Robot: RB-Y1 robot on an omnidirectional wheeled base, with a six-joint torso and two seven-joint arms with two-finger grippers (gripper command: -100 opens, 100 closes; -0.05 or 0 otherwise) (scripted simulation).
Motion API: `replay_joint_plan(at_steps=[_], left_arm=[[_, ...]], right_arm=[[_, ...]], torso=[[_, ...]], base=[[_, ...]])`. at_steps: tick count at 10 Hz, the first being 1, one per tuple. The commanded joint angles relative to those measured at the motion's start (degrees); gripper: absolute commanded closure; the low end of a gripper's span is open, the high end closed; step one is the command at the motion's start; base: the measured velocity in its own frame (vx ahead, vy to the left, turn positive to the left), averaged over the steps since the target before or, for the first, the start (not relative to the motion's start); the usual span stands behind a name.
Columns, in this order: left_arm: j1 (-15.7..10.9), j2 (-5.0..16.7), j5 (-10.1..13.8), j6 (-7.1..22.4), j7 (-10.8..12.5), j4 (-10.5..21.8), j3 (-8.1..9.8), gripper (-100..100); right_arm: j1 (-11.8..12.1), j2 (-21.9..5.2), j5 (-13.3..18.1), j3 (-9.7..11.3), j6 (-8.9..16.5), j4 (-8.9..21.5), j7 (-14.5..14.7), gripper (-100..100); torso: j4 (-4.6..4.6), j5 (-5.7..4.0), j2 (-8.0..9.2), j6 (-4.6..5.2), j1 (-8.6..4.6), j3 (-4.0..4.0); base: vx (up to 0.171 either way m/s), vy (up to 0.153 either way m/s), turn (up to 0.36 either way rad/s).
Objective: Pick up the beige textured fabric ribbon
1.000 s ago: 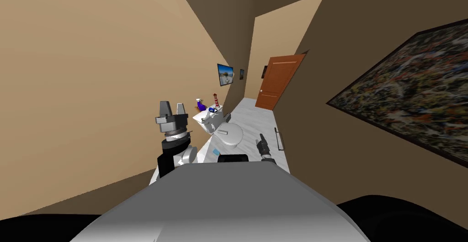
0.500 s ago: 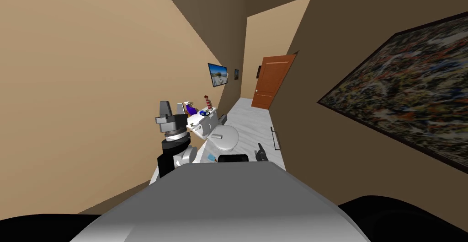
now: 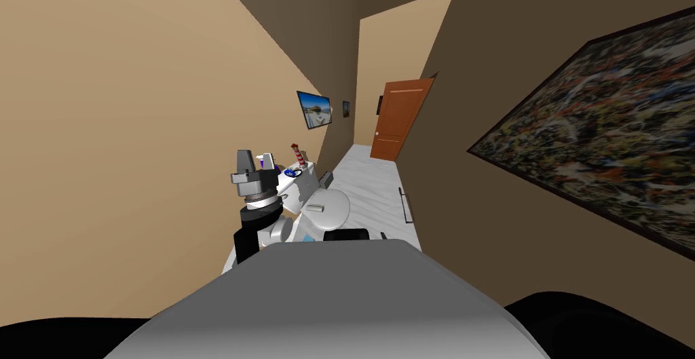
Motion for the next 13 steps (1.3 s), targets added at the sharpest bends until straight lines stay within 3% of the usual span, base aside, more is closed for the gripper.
replay_joint_plan(at_steps=[1, 9, 10, 13], left_arm=[[0.0, 0.0, 0.0, 0.0, 0.0, 0.0, 0.00, 0], [0.0, 0.0, 0.0, 0.0, 0.0, 0.0, 0.00, 0], [0.0, 0.0, 0.0, 0.0, 0.0, 0.0, 0.00, 0], [0.0, 0.0, 0.0, 0.0, 0.0, 0.0, 0.00, 0]], right_arm=[[0.2, 0.1, -1.1, 0.9, 0.4, 2.9, 0.5, -100], [0.2, 0.1, -1.1, 0.9, 0.4, 3.8, 0.5, -100], [0.9, 0.3, -1.7, 1.1, 0.7, 5.0, -0.9, -100], [0.9, 0.3, -1.7, 1.1, 0.7, 5.0, -0.9, -100]], torso=[[0.00, 0.00, 0.00, 0.00, 0.00, 0.00], [0.04, 0.04, 0.11, -0.02, 0.11, 0.07], [0.04, 0.02, 0.08, -0.02, 0.05, 0.06], [0.03, 0.02, 0.08, -0.01, 0.07, 0.05]], base=[[0.000, 0.000, 0.000], [-0.002, 0.003, -0.008], [0.020, -0.034, 0.097], [0.004, -0.006, 0.017]])
